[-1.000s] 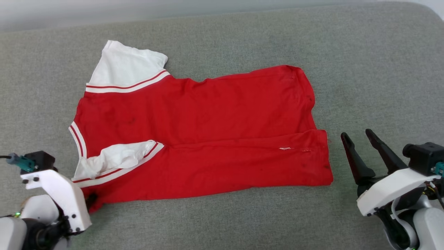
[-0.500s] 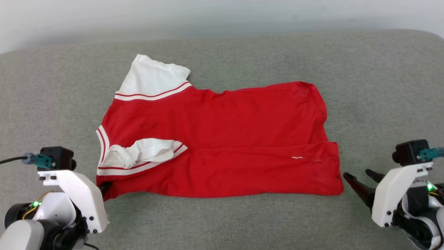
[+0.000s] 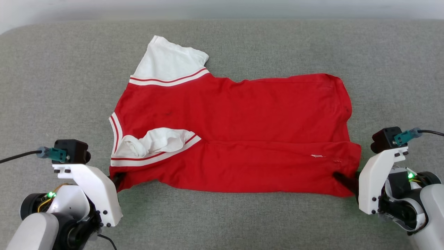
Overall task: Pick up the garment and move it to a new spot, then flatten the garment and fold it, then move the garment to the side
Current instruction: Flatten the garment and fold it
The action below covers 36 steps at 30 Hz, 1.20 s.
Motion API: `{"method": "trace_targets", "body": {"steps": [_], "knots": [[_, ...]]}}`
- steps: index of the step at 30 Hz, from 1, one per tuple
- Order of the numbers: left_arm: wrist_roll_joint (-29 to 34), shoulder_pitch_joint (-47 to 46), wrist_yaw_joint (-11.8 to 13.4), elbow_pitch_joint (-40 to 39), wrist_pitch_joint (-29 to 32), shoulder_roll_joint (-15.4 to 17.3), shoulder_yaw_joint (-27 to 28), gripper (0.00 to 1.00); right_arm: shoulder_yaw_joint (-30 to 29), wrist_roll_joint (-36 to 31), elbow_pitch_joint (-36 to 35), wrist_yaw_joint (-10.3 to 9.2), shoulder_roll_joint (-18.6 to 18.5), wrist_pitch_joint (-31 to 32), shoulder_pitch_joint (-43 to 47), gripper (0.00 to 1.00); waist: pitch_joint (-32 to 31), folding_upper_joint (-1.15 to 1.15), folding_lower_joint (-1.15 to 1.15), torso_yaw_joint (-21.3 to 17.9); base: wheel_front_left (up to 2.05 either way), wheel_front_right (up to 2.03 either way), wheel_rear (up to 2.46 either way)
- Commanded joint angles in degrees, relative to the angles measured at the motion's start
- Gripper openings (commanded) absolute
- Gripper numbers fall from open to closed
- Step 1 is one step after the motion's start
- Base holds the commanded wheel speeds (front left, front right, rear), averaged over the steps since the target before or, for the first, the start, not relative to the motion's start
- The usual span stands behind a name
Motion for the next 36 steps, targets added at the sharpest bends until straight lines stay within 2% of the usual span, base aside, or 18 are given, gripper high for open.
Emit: {"method": "trace_targets", "body": {"steps": [1, 7, 12, 19, 22, 23, 24, 25, 26, 32, 36], "knots": [[-0.21, -0.36, -0.15, 0.17, -0.22, -0.07, 0.13, 0.0, 2.0, 0.39, 1.77, 0.02, 1.49, 0.5, 1.32, 0.0, -0.37, 0.0, 0.0, -0.1, 0.0, 0.0, 0.0], [-1.41, 0.63, -1.19, 0.88, -0.24, -0.14, -0.11, 0.0, 0.29, 0.68, 0.41, -0.01, -1.13, -0.59, -0.03, 0.0, -3.47, 0.0, 0.0, -0.64, 0.0, 0.0, 0.0], [-1.48, 1.95, -1.46, 0.44, -0.06, 0.26, -0.6, 0.0, -1.41, 0.43, -2.54, -0.01, -2.07, 0.37, 2.35, 0.0, -6.99, 0.0, 0.0, -1.17, 0.0, 0.0, 0.0], [-2.43, 7.38, -0.16, 0.19, 0.74, 0.69, -0.32, 0.0, -4.72, -0.76, -6.66, -0.01, -1.23, 2.46, 9.48, 0.0, -11.09, 0.0, 0.0, -2.19, 0.0, 0.0, 0.0], [-3.48, 10.3, 0.13, 1.31, 1.28, -0.19, -1.02, 0.0, -5.65, -1.57, -7.48, 0.0, 0.12, 2.31, 12.4, 0.0, -11.57, 0.0, 0.0, -2.66, 0.0, 0.0, 0.0], [-3.67, 10.79, -0.04, 1.84, 0.9, -0.69, -1.25, 0.0, -6.01, -1.66, -7.15, -0.01, 0.78, 2.08, 13.16, 0.1, -11.56, 0.0, 0.0, -2.74, 0.0, 0.0, 0.0], [-3.71, 11.1, -0.26, 2.49, 0.39, -1.14, -1.54, 0.11, -5.93, -2.0, -6.8, 0.0, 1.14, 1.78, 13.89, 0.71, -11.55, 0.0, 0.0, -2.76, 0.0, 0.0, 0.0], [-3.82, 11.3, -0.44, 3.21, -0.54, -1.86, -1.71, 0.91, -5.74, -2.48, -6.69, 0.0, 1.57, 0.86, 14.32, 1.0, -11.57, 0.0, 0.0, -2.76, 0.0, 0.0, 0.0], [-4.2, 11.4, -0.76, 4.06, -1.42, -2.75, -1.8, 1.0, -6.0, -2.4, -6.56, 0.0, 2.43, -0.12, 14.88, 1.0, -11.62, 0.0, 0.0, -2.78, 0.0, 0.0, 0.0], [-2.75, 10.02, -1.69, 7.57, -9.27, -4.22, 0.19, 1.0, -6.61, -5.46, -6.89, 0.0, 3.48, -11.36, 16.75, 1.0, -13.02, 0.0, 0.0, -3.36, 0.0, 0.0, 0.0], [-0.99, 8.58, -1.48, 7.03, -14.91, -4.35, 1.86, 1.0, -8.69, -7.92, -8.5, 0.0, 4.76, -22.41, 16.6, 1.0, -14.41, 0.0, 0.0, -4.61, 0.0, 0.0, 0.0]]}}
